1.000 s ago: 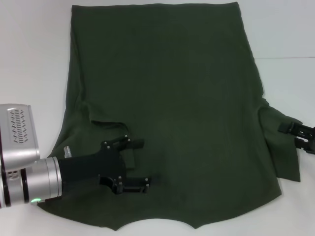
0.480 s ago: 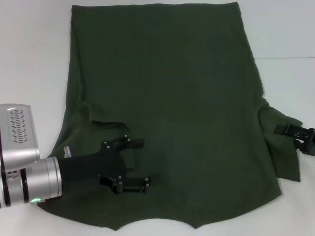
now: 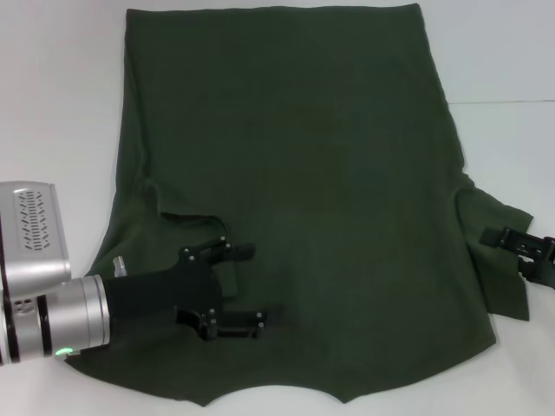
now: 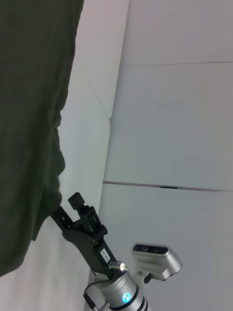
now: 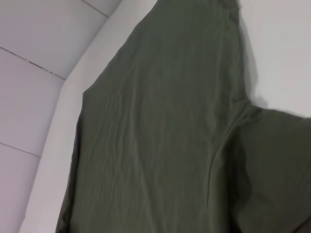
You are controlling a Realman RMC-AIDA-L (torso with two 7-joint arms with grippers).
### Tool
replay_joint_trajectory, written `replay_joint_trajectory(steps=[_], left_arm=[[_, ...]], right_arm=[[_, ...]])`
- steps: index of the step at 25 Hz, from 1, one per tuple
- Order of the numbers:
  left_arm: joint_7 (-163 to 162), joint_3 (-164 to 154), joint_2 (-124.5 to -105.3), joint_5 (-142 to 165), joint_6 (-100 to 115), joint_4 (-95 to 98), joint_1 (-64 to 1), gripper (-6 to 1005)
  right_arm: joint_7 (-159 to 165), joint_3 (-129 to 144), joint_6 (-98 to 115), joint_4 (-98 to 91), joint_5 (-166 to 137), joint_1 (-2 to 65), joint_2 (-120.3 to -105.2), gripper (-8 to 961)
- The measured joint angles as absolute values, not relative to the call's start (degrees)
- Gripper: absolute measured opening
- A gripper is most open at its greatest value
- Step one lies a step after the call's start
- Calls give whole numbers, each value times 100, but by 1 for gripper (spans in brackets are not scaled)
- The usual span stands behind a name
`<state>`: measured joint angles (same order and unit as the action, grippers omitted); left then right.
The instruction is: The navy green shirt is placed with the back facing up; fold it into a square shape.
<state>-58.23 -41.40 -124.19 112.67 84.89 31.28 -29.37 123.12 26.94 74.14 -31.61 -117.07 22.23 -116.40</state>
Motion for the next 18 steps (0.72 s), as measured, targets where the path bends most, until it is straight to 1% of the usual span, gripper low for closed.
replay_joint_trajectory(steps=[9,12,18], left_arm=[[-5894,-4140,-12419,11254,8510,3129,-2947,948],[-5898,-4140,-12419,11255,8515,3128,-2946,948],[-5898,-4140,-12419,11258,8526,3133,-2951,948]], right_arm=[[12170,2435,7678,-3152,-11706,2036,-11676,860],[12111,2362,7686,-3147,-11706,2012,-11710,859],[12002,2295,7654,-3030,-11706,2038,-11724,858]])
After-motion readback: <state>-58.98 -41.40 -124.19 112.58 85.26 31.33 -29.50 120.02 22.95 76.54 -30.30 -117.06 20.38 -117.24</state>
